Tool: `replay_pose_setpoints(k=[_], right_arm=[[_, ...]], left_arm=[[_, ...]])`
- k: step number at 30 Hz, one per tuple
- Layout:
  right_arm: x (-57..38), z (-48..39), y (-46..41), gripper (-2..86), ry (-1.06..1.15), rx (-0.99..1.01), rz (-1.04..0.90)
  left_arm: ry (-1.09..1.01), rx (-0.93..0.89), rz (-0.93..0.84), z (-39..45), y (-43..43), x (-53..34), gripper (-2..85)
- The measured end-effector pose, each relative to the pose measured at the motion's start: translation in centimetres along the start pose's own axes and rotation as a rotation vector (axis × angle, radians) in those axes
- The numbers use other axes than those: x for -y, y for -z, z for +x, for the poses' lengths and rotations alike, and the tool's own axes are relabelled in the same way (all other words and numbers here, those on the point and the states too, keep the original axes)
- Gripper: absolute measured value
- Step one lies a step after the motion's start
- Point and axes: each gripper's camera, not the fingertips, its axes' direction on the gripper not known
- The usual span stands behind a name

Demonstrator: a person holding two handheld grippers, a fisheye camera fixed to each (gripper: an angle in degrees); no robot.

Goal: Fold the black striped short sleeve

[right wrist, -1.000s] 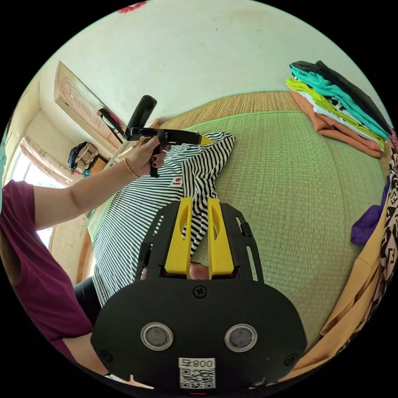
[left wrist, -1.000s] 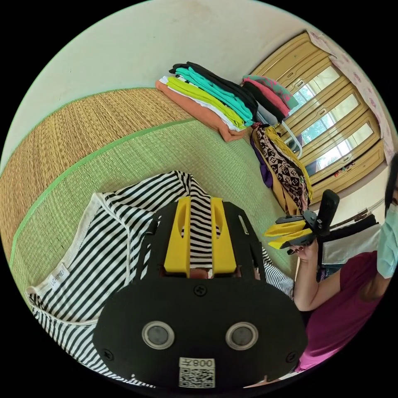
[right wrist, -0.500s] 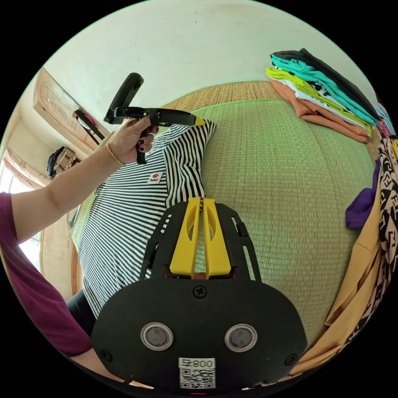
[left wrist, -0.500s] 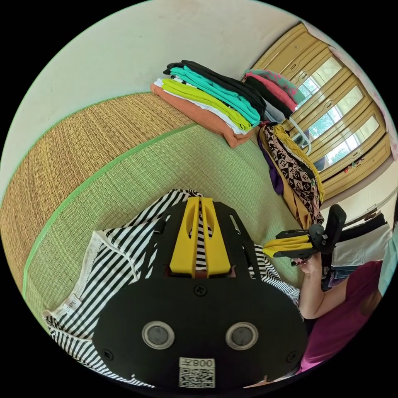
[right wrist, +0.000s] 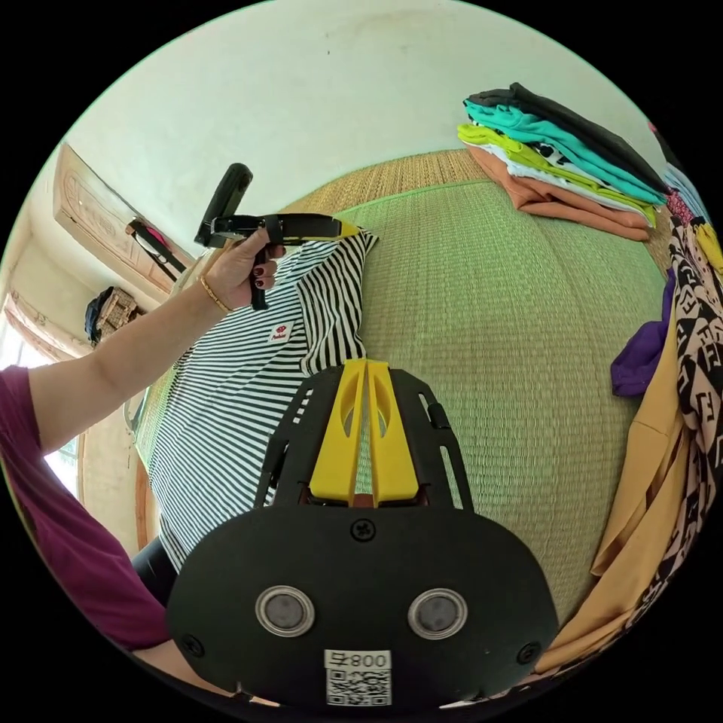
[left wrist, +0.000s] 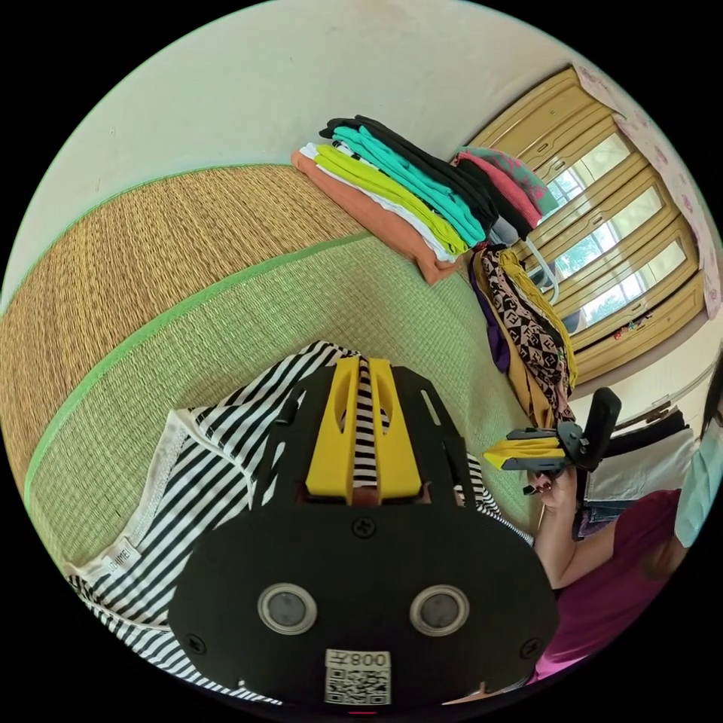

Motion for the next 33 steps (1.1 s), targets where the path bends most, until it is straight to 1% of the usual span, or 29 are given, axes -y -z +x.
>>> replay_pose_setpoints(k=[3, 6, 8, 12, 15, 18, 22, 27, 29, 32, 33], right_arm=[[0.2, -1.0, 0.0, 0.1, 0.032, -0.018, 0.043], [0.6, -1.7, -1.7, 0.0, 0.054, -0.006, -0.002], [0.8, -1.8, -2.9, 0.0, 0.045, -0.049, -0.032], [1.0, -1.6, -4.0, 0.1, 0.035, -0.025, -0.072], [1.0, -1.6, -4.3, 0.1, 0.033, -0.025, -0.076], [1.1, -1.7, -4.8, 0.1, 0.038, -0.034, -0.087], [1.2, -2.0, -4.8, 0.1, 0.052, -0.05, -0.073], [1.5, -2.4, -5.0, 0.0, 0.089, 0.018, -0.035], [1.8, -2.8, -6.4, 0.0, 0.117, 0.024, -0.08], [2.2, -3.2, -8.9, 0.0, 0.144, -0.001, -0.177], [2.2, -3.3, -9.0, 0.0, 0.148, -0.001, -0.17]], left_arm=[[-0.006, -0.011, 0.021, -0.2, 0.7, -0.8, 2.4], [0.003, 0.004, 0.012, -0.6, 1.0, -1.4, 2.3], [0.005, 0.032, 0.046, -0.7, 1.7, -2.0, 2.0], [-0.004, -0.031, 0.069, -1.3, 2.7, -3.3, 1.6], [-0.032, -0.042, 0.007, -1.1, 2.0, -4.3, 1.1], [-0.035, 0.053, -0.083, -1.2, 0.4, -5.0, 0.5], [-0.036, 0.039, -0.022, -1.2, 1.9, -6.7, 0.2], [-0.055, 0.011, 0.043, -1.0, 4.9, -10.8, 0.2], [-0.04, 0.023, 0.034, -1.5, 5.2, -12.6, 0.1], [0.013, 0.054, -0.04, -3.2, 4.9, -15.1, 0.1], [0.031, 0.043, -0.04, -3.8, 5.2, -16.0, 0.1]])
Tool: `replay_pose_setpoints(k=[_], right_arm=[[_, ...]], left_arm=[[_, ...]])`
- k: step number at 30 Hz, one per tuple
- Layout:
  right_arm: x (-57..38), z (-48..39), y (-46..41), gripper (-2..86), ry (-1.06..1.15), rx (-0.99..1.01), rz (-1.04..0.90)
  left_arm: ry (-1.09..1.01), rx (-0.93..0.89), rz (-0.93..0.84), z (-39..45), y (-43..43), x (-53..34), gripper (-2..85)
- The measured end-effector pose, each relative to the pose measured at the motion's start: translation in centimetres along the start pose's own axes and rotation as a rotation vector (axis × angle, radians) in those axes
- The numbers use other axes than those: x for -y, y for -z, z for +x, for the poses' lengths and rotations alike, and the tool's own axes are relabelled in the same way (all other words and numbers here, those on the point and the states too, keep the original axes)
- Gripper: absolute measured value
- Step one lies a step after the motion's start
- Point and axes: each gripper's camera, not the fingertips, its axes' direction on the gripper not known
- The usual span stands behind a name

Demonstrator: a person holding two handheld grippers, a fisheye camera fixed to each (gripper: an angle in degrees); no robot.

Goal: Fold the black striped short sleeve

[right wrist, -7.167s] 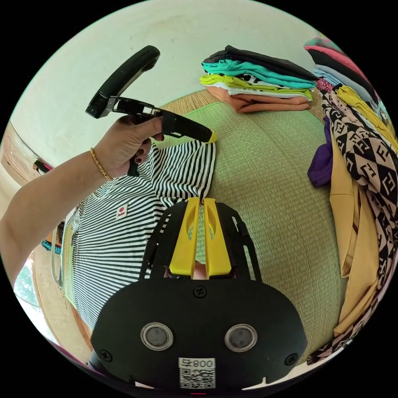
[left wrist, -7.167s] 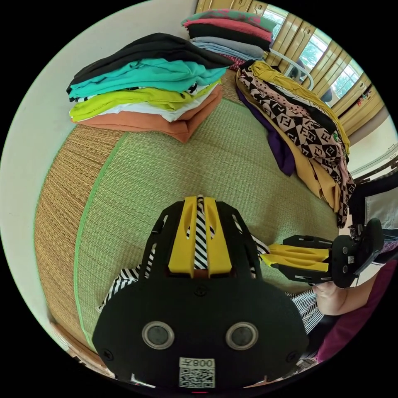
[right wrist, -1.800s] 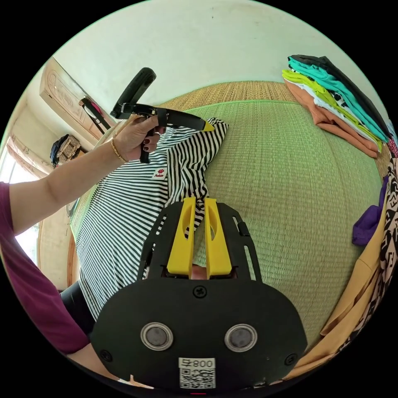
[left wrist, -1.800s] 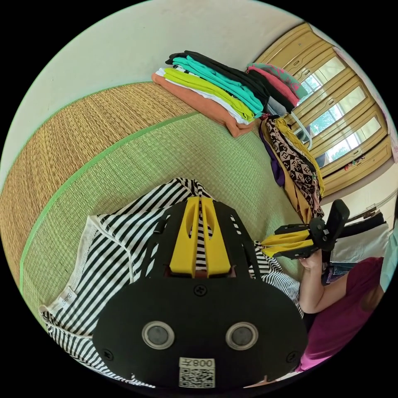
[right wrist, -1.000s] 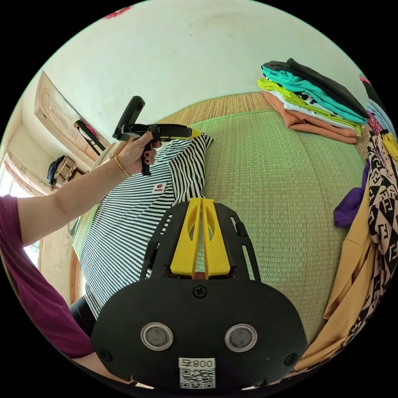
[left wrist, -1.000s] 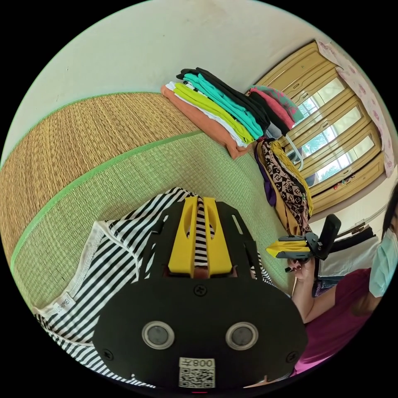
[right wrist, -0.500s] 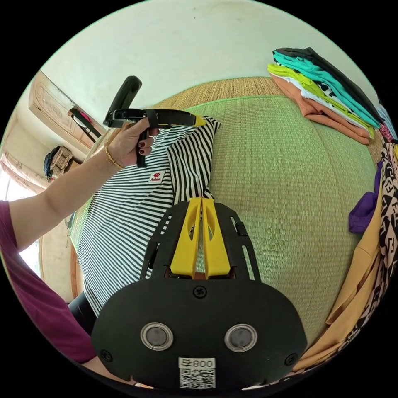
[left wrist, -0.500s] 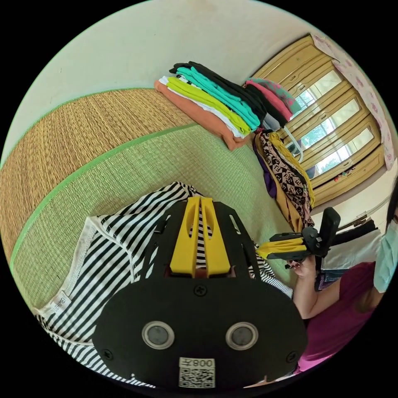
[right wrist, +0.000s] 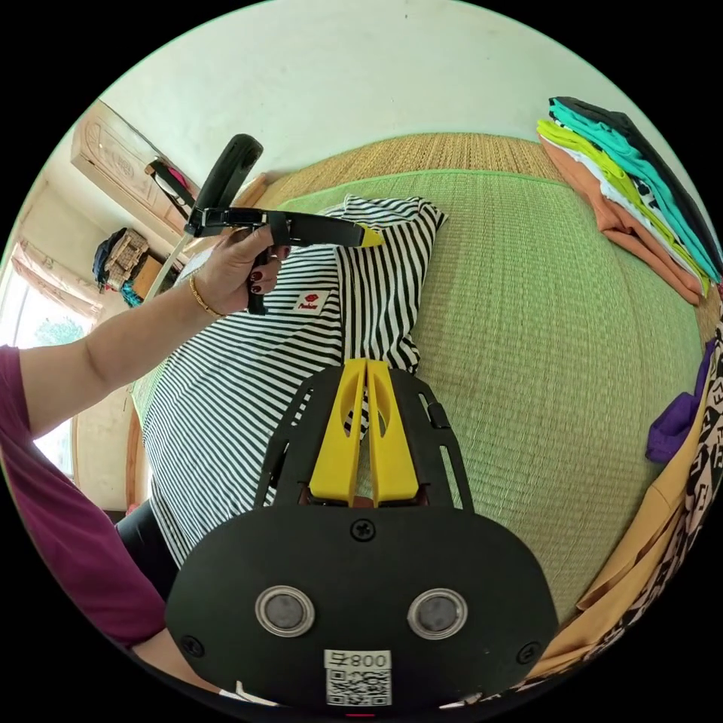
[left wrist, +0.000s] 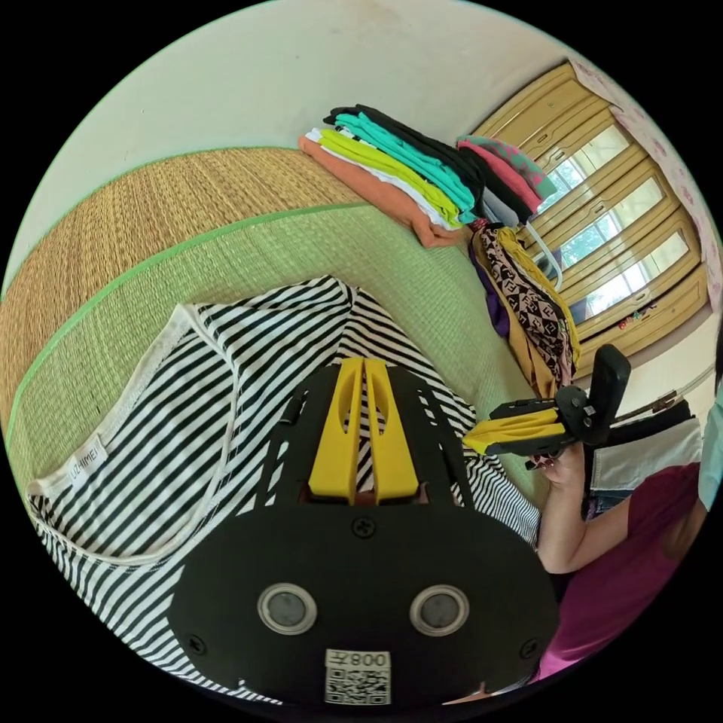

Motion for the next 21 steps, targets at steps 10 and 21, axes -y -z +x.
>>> replay_pose_setpoints(k=[10, 21], right_arm=[[-0.6, 5.0, -2.3, 0.0, -0.122, 0.287, 0.117], [-1.1, 9.3, -6.5, 0.0, -0.377, 0.543, 0.239]], left_arm=[[0.115, -0.121, 0.206, -2.7, 9.2, -12.9, 0.5], [0.72, 0.125, 0.462, -8.8, 24.3, -41.0, 5.0]])
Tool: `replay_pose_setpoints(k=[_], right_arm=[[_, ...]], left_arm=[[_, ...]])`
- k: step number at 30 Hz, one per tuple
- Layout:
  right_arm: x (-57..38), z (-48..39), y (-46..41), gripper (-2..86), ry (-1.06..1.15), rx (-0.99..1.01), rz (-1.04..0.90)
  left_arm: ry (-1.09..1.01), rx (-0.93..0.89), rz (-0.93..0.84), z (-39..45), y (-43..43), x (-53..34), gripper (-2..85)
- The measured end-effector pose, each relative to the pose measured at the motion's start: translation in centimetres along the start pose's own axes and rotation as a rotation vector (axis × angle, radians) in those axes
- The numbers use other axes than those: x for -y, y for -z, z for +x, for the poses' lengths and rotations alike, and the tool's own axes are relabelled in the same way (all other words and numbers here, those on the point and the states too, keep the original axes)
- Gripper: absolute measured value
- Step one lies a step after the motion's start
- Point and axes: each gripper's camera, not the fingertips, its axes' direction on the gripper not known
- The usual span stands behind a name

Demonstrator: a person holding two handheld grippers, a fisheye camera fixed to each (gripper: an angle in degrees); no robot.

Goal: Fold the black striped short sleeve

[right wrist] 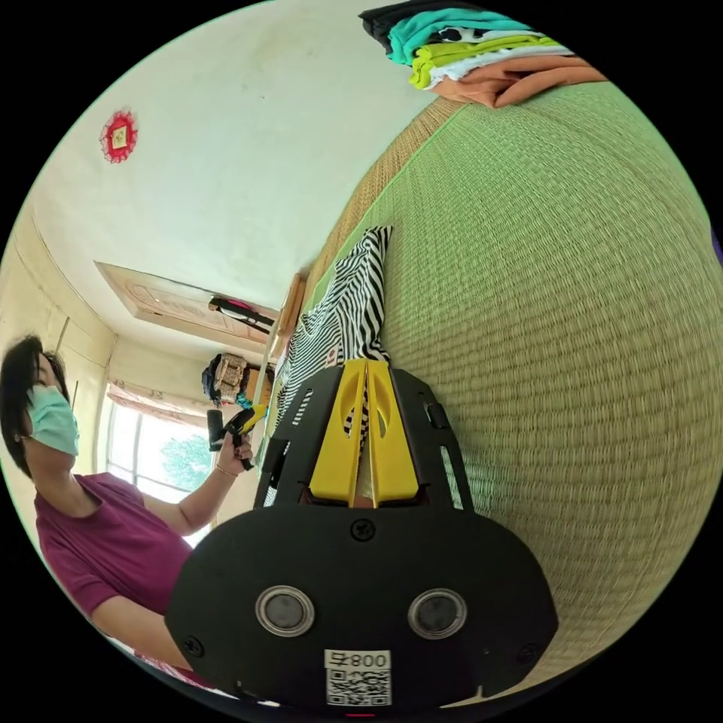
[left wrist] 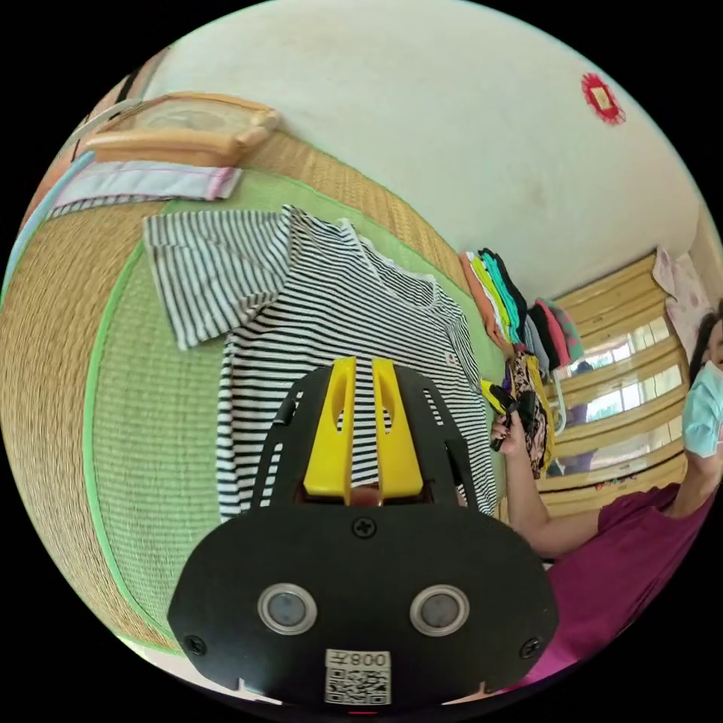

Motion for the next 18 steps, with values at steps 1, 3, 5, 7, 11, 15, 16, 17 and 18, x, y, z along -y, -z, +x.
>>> replay_pose_setpoints(k=[1, 3, 5, 7, 11, 15, 16, 17, 18], right_arm=[[-0.2, -0.1, -0.3, 0.0, -0.018, -0.02, 0.028], [-0.7, -1.0, -1.0, 0.0, -0.025, -0.055, 0.069], [-1.0, -3.3, -3.2, 0.1, 0.004, -0.085, 0.087], [-0.8, -5.9, -6.1, 0.3, 0.048, -0.119, 0.054], [0.3, -13.1, -16.7, 1.1, 0.228, -0.161, -0.117], [1.2, -19.8, -28.3, 3.8, 0.416, -0.219, -0.302], [1.4, -21.8, -32.1, 5.6, 0.471, -0.223, -0.352], [1.4, -23.9, -35.9, 6.0, 0.531, -0.22, -0.404], [1.4, -24.9, -37.8, 6.2, 0.56, -0.225, -0.421]], left_arm=[[0.082, 0.034, 0.049, -2.3, 1.8, -0.8, 5.8], [0.162, 0.036, 0.107, -5.3, 3.8, -1.8, 6.5], [0.216, 0.005, 0.122, -7.9, 4.8, -2.2, 7.2], [0.258, -0.036, 0.133, -10.4, 5.2, -2.3, 7.8], [0.284, -0.108, 0.09, -13.1, 4.6, -2.1, 8.4], [0.293, -0.173, 0.133, -15.5, 5.4, -2.5, 8.0], [0.295, -0.181, 0.145, -16.1, 5.6, -2.7, 7.7], [0.294, -0.184, 0.151, -16.4, 5.8, -2.8, 7.4], [0.295, -0.187, 0.155, -17.0, 6.0, -2.9, 6.7]])
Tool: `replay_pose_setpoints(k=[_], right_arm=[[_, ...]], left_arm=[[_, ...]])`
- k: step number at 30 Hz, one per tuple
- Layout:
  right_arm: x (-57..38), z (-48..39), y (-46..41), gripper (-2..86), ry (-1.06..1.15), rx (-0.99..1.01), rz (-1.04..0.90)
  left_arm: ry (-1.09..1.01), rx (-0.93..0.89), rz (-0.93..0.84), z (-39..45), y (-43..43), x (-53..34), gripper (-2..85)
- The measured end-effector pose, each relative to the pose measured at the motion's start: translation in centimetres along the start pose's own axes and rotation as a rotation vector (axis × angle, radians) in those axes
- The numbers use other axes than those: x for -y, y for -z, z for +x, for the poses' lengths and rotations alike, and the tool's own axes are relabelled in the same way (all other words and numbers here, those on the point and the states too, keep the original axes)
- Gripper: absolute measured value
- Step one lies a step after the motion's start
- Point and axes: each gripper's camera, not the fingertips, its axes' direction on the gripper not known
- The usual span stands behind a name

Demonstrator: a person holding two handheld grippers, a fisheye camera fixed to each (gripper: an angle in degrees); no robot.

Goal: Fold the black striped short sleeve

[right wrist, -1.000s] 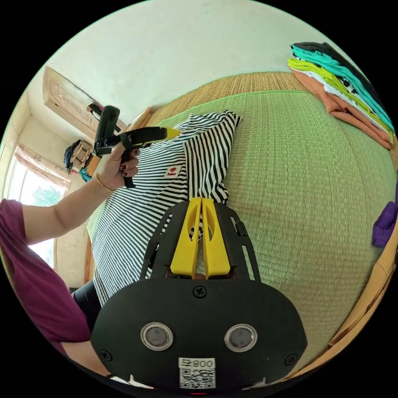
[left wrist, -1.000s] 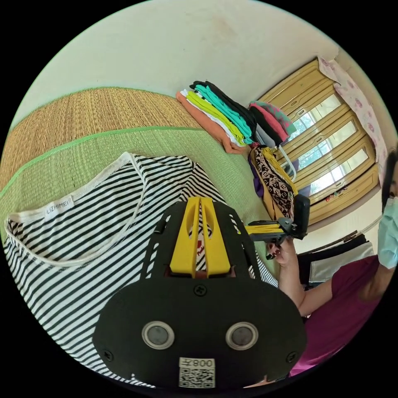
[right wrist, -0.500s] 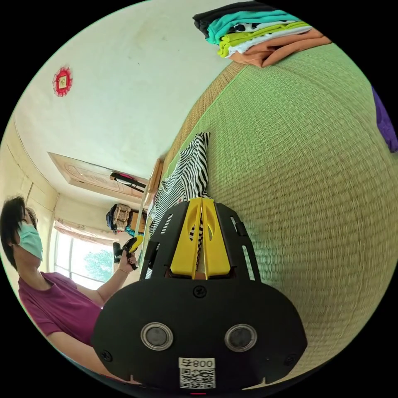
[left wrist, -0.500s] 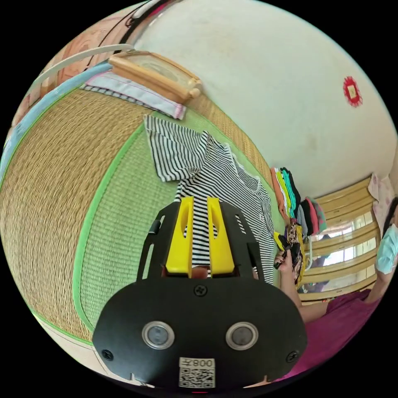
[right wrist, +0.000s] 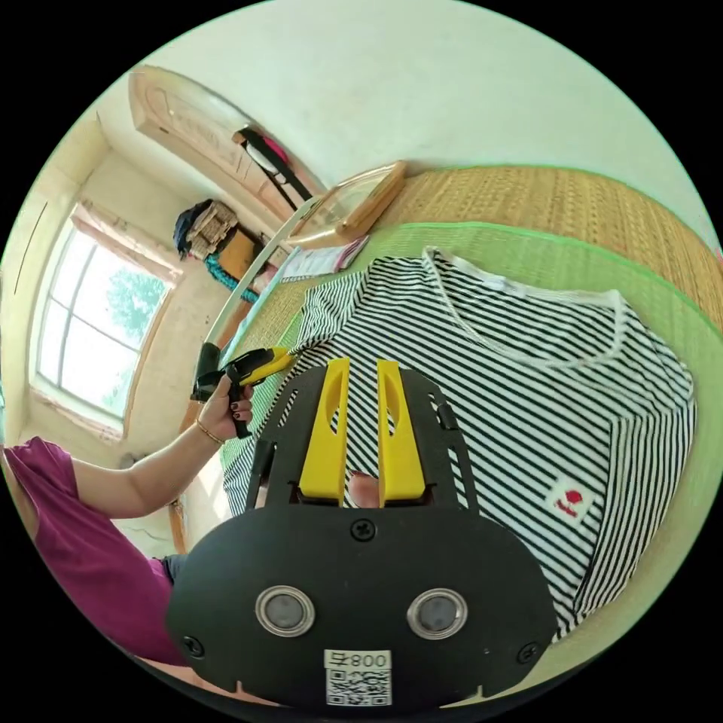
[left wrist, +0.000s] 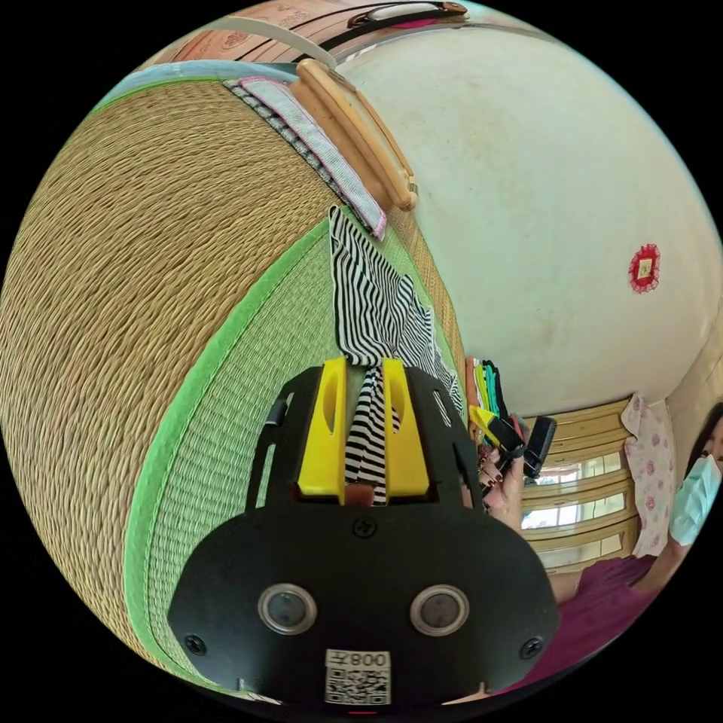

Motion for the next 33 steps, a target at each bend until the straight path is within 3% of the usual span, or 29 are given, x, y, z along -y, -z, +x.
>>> replay_pose_setpoints(k=[8, 17, 26, 33], right_arm=[[13.8, -11.9, -18.8, 7.6, 0.297, -0.176, -0.212], [20.1, -16.5, -32.6, 7.9, 0.368, -0.328, -0.32], [22.1, -16.4, -36.3, 3.5, 0.369, -0.424, -0.253], [24.9, -11.5, -32.0, 0.6, 0.233, -0.152, -0.163]], left_arm=[[-0.036, -0.02, 0.033, -2.8, 2.2, -0.2, 2.3], [-0.078, -0.019, 0.054, -4.3, 4.2, -1.0, 1.3], [-0.082, -0.02, 0.053, -4.7, 5.3, -1.8, 1.2], [-0.174, 0.028, 0.07, -2.4, 6.1, -2.8, 1.2]])
